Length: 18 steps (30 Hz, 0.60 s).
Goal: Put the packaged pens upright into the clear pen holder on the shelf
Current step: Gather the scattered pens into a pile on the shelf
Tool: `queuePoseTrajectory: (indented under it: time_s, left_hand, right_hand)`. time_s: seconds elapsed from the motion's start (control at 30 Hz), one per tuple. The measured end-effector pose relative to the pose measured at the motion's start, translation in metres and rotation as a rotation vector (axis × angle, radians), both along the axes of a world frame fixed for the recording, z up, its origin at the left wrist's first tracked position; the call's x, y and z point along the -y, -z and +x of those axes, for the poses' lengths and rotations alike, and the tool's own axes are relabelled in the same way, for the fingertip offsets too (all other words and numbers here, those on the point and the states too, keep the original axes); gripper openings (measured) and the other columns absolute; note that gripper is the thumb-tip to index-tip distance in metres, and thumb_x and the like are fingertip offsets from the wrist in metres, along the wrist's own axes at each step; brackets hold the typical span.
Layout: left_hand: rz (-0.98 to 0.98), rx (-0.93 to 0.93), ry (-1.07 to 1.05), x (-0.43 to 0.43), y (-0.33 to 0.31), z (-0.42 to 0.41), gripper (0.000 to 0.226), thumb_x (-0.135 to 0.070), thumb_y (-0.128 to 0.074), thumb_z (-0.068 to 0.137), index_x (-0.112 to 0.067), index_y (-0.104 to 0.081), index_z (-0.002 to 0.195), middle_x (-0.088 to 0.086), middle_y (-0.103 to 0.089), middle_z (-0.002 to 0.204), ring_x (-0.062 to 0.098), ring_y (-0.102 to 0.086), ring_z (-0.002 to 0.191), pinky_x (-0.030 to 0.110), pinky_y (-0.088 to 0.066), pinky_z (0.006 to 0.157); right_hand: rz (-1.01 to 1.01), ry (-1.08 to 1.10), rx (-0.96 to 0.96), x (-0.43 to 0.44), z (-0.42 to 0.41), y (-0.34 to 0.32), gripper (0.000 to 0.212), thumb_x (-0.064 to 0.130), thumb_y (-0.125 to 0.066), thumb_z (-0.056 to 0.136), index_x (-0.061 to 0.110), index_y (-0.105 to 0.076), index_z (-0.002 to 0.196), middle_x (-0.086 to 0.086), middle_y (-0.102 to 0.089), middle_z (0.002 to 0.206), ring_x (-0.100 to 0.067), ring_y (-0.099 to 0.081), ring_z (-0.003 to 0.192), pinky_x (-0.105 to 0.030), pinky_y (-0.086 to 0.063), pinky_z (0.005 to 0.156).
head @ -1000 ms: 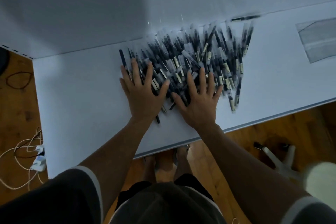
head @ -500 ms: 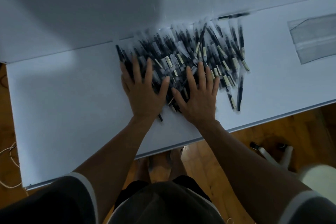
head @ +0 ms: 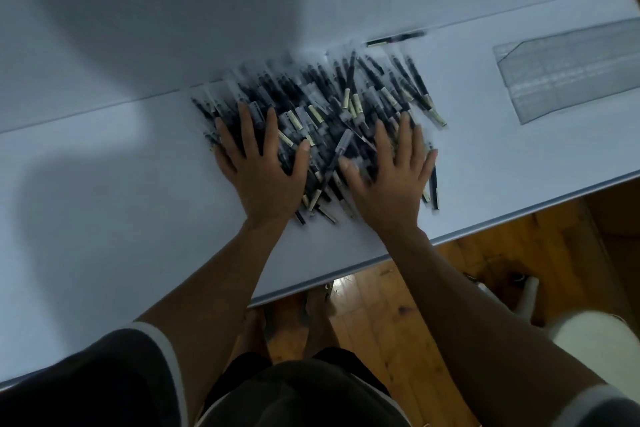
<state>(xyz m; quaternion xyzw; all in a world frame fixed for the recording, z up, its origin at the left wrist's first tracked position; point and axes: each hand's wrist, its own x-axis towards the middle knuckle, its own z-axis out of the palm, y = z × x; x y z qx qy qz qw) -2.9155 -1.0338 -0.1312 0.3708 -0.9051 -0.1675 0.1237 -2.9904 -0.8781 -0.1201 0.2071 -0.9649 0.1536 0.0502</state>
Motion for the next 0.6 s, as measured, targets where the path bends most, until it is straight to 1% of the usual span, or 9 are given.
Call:
queuePoseTrajectory:
  time_s: [0.1, 0.17, 0.3, 0.4, 0.53, 0.6]
  left_hand:
    - [-0.007, -0.024, -0.010, -0.007, 0.002, -0.006, 0.066, -0.062, -0.041, 0.092, -0.024, -0.039, 0.147, 0.009, -0.022, 0.159, 0.040, -0.009, 0.147, 0.060, -0.009, 0.115]
    - [-0.001, -0.031, -0.013, -0.013, 0.002, -0.012, 0.066, -0.062, -0.040, 0.092, -0.024, -0.039, 0.147, 0.008, -0.022, 0.159, 0.040, -0.009, 0.147, 0.060, -0.008, 0.116]
    - [0.000, -0.031, -0.031, -0.021, 0.002, -0.022, 0.066, -0.062, -0.040, 0.092, -0.024, -0.040, 0.147, 0.008, -0.022, 0.159, 0.040, -0.009, 0.147, 0.059, -0.008, 0.116]
    - [-0.008, -0.037, -0.040, -0.029, 0.003, -0.032, 0.065, -0.060, -0.041, 0.093, -0.024, -0.040, 0.147, 0.009, -0.023, 0.159, 0.040, -0.010, 0.147, 0.059, -0.009, 0.116]
    - [-0.009, -0.068, -0.079, -0.043, 0.003, -0.050, 0.064, -0.056, -0.042, 0.093, -0.022, -0.039, 0.147, 0.011, -0.024, 0.158, 0.038, -0.014, 0.146, 0.058, -0.007, 0.116]
    - [-0.006, -0.071, -0.083, -0.050, 0.004, -0.057, 0.064, -0.057, -0.042, 0.093, -0.022, -0.039, 0.147, 0.011, -0.024, 0.158, 0.037, -0.014, 0.146, 0.056, -0.005, 0.116]
  right_hand:
    - [0.006, 0.161, 0.177, -0.021, -0.015, 0.000, 0.080, 0.074, -0.028, 0.089, 0.027, -0.026, 0.153, -0.006, -0.008, 0.164, -0.028, 0.001, 0.151, -0.058, 0.001, 0.118]
    - [-0.039, 0.217, 0.249, -0.029, -0.023, -0.001, 0.077, 0.071, -0.031, 0.091, 0.030, -0.021, 0.154, -0.002, -0.003, 0.165, -0.024, 0.006, 0.151, -0.056, 0.002, 0.119]
    - [-0.131, 0.212, 0.289, -0.028, -0.034, -0.001, 0.075, 0.067, -0.034, 0.092, 0.026, -0.021, 0.154, -0.005, -0.004, 0.164, -0.023, 0.002, 0.151, -0.051, -0.002, 0.121]
    - [-0.214, 0.176, 0.308, -0.023, -0.043, -0.002, 0.072, 0.064, -0.035, 0.093, 0.027, -0.022, 0.154, -0.005, -0.006, 0.164, -0.022, -0.001, 0.151, -0.050, -0.002, 0.121]
    - [-0.165, 0.148, 0.255, -0.017, -0.049, 0.003, 0.070, 0.062, -0.034, 0.095, 0.025, -0.025, 0.154, -0.006, -0.014, 0.163, -0.025, -0.005, 0.151, -0.050, -0.005, 0.121]
    - [-0.133, 0.156, 0.215, -0.016, -0.049, 0.007, 0.071, 0.063, -0.031, 0.094, 0.023, -0.027, 0.153, -0.007, -0.017, 0.162, -0.028, -0.008, 0.151, -0.050, -0.008, 0.121]
